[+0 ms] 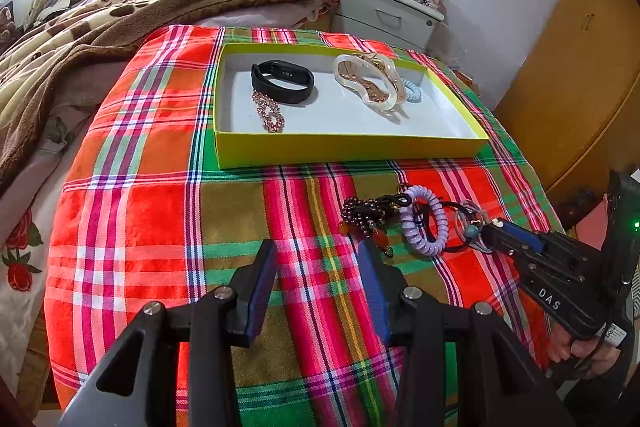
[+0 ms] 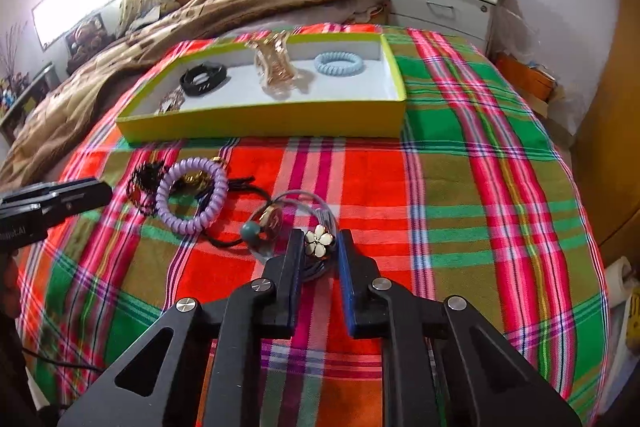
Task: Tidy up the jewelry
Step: 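Close the right gripper on the clear hair tie with the white flower, then grasp the brown beaded bracelet with the left gripper while the right gripper holds the flower tie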
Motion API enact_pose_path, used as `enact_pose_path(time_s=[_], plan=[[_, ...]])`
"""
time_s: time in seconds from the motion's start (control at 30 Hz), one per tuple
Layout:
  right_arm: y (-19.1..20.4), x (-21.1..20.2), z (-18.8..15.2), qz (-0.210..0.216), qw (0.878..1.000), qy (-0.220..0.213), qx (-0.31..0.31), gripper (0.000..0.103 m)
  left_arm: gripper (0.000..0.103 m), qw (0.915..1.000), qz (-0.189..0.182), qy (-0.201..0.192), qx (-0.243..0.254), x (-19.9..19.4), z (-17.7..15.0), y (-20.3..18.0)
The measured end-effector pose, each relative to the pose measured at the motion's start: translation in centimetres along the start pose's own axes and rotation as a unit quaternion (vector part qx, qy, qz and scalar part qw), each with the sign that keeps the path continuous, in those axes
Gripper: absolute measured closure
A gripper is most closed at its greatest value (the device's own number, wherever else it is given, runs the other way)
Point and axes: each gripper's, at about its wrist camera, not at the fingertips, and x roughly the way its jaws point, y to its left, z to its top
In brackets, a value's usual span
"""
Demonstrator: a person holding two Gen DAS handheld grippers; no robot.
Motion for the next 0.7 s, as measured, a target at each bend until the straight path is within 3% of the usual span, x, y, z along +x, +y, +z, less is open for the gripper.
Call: enact_pose_path(time_s=[0.5,0.7], plan=[[-4.4,-3.9,-0.3,-0.035,0.993,-0.081,0.076,0.086,0.059,0.9998,-0.008,0.007,0.019,0.8,1.0,-2.3],[-5.4,-4.4,-0.5,-0.041,0.991,-0.088,0.087,0.086,0.059,0.9996,0.003,0.019,0.022,2.2,1.7,-2.7]])
